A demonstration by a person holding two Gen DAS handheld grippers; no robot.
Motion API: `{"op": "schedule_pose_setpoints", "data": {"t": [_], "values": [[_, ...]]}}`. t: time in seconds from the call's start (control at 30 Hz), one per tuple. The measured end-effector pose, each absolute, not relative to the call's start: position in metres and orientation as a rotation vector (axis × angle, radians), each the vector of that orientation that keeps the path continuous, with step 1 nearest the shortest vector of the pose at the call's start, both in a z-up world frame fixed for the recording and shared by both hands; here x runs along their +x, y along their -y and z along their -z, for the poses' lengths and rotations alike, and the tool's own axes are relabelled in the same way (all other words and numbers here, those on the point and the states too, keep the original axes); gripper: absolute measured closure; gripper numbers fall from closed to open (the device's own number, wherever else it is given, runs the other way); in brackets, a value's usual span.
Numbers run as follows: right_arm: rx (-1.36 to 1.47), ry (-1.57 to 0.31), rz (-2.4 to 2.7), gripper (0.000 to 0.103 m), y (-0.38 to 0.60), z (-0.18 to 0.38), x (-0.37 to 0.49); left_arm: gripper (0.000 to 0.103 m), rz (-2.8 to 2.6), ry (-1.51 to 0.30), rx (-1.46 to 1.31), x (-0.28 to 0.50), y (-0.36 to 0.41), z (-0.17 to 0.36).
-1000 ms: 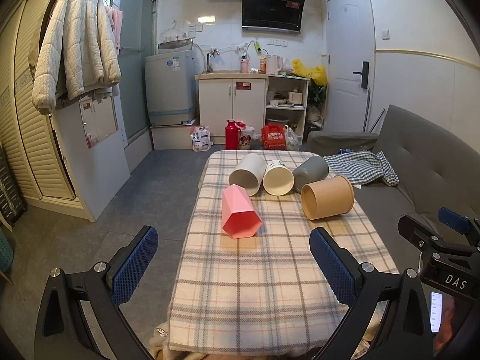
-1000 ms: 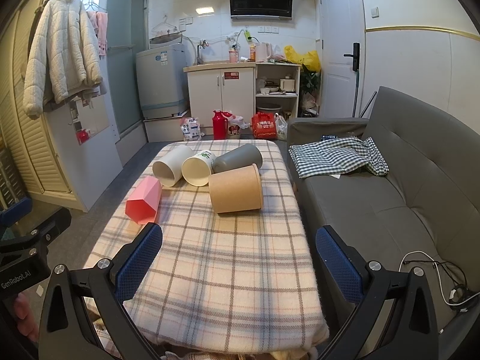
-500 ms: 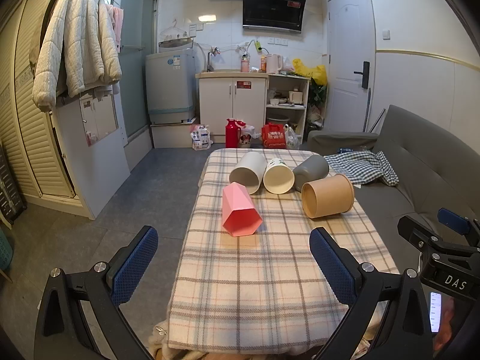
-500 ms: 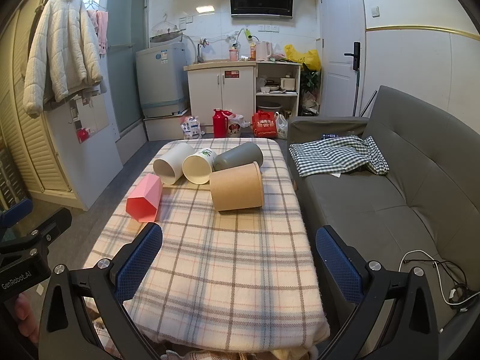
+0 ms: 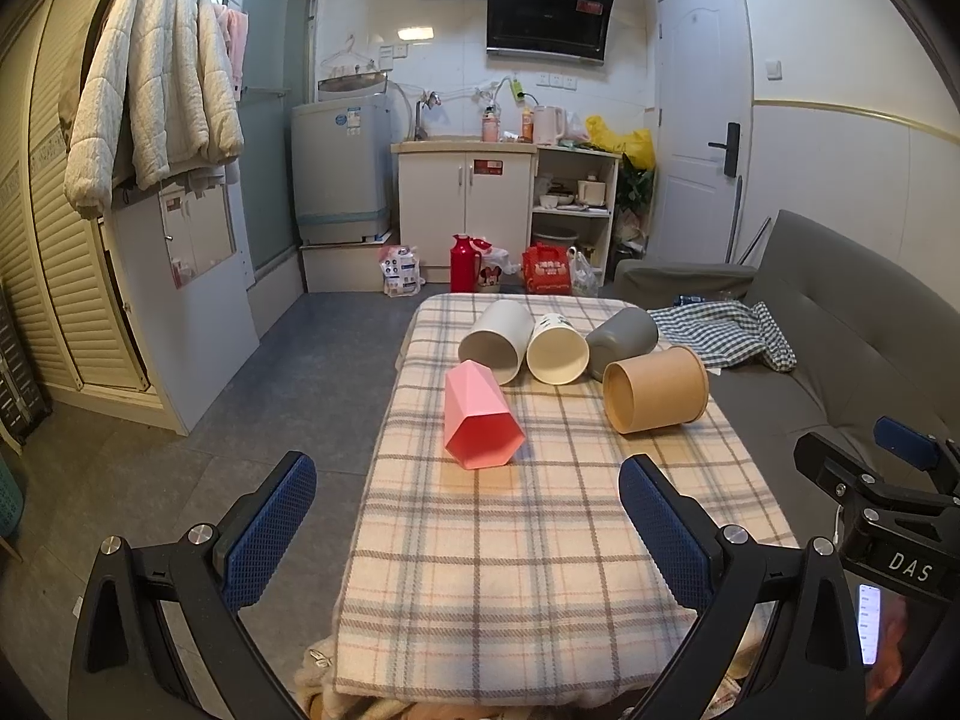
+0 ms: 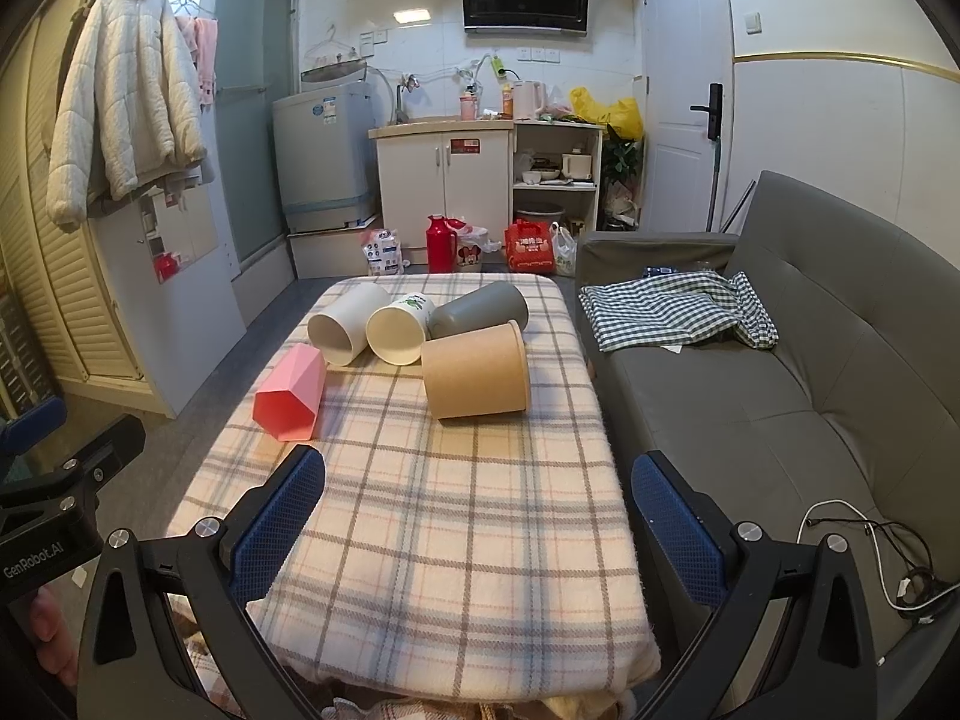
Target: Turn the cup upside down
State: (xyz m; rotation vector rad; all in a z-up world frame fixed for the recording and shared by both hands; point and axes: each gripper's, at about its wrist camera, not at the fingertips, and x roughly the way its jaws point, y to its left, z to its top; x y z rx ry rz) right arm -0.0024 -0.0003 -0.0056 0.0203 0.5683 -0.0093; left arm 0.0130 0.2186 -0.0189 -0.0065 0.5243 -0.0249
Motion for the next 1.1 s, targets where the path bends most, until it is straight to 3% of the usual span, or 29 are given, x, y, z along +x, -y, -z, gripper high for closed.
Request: {"op": "schedule_pose_setpoints", "data": {"t": [0.6,1.1], "values": [[0.021,-0.581,0.026,0.0,0.005,0.025,0.008,0.0,0.068,-0.552,0.018,0.015,-0.205,0.027],[0.07,-0.691,0.082,0.0,0.046,0.015,0.066,0.0,0.304,-0.608,0.306,0.102,-0.148,0.036]]}}
